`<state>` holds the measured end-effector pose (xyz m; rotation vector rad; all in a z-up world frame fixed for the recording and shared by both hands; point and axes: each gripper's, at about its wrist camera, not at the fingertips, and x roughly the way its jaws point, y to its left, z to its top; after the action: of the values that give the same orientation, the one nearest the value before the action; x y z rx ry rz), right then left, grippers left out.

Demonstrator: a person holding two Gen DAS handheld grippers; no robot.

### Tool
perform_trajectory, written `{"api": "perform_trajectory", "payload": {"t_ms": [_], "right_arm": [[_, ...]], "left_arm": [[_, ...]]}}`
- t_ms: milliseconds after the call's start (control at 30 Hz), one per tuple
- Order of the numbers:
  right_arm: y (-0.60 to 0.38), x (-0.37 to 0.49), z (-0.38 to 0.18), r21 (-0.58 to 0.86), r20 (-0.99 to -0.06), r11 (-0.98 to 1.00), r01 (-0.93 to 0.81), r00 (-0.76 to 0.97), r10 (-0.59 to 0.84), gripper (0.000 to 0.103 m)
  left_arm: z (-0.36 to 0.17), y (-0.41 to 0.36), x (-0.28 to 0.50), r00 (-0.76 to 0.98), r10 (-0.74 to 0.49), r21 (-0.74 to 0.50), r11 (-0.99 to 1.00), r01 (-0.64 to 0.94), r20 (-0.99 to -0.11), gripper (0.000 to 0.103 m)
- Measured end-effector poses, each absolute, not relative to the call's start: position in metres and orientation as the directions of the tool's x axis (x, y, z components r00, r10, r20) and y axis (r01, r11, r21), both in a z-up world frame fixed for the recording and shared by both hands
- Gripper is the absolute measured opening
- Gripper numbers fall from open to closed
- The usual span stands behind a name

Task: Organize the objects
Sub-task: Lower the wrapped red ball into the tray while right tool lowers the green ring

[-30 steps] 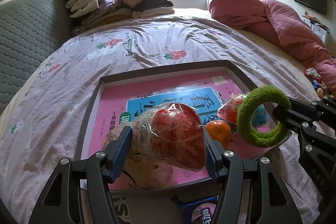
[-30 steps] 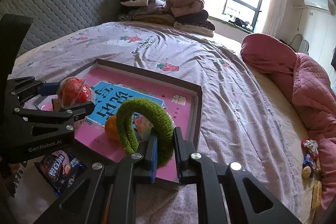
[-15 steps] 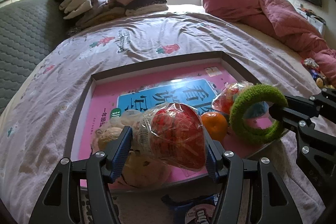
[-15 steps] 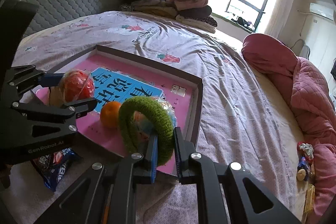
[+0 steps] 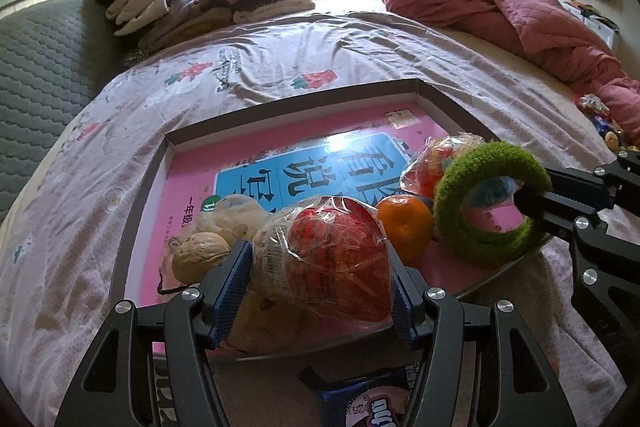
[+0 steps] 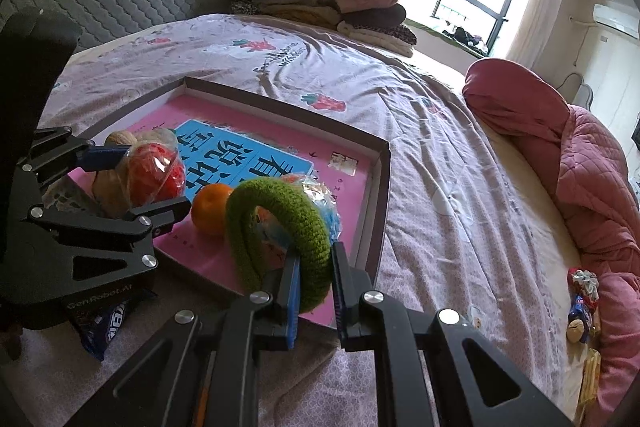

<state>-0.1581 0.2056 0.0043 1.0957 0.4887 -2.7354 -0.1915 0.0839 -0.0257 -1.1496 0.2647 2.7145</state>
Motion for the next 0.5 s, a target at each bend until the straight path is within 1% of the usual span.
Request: {"api": "perform_trajectory", "payload": {"t_ms": [333, 367, 500], "right_arm": [[0.2104, -0.1584, 0.0063, -0.208, -0.698, -0.947, 0.244, -0.716, -0.031, 0.016], [0.2107, -0.1583, 0.0068, -0.202, -0.698, -0.948, 0.245, -0.716, -0.036, 0.016], [0.2118, -0.1578, 0.0087, -0.194, -0.692, -0.951, 0.24, -0.72, -0.041, 0.025]], "left_arm": [[-0.0263, 0.0808, -0.1952, -0.677, 0.104, 0.079, -0.969, -0.234, -0.729, 0.065], [-0.0261, 0.0806, -0.1952, -0.676, 0.103, 0.079, -0.969, -0.233, -0.729, 0.065], [-0.0255, 0.0804, -0.1957, -0.675, 0.103, 0.078, -0.97, -0.232, -0.73, 0.065]]}}
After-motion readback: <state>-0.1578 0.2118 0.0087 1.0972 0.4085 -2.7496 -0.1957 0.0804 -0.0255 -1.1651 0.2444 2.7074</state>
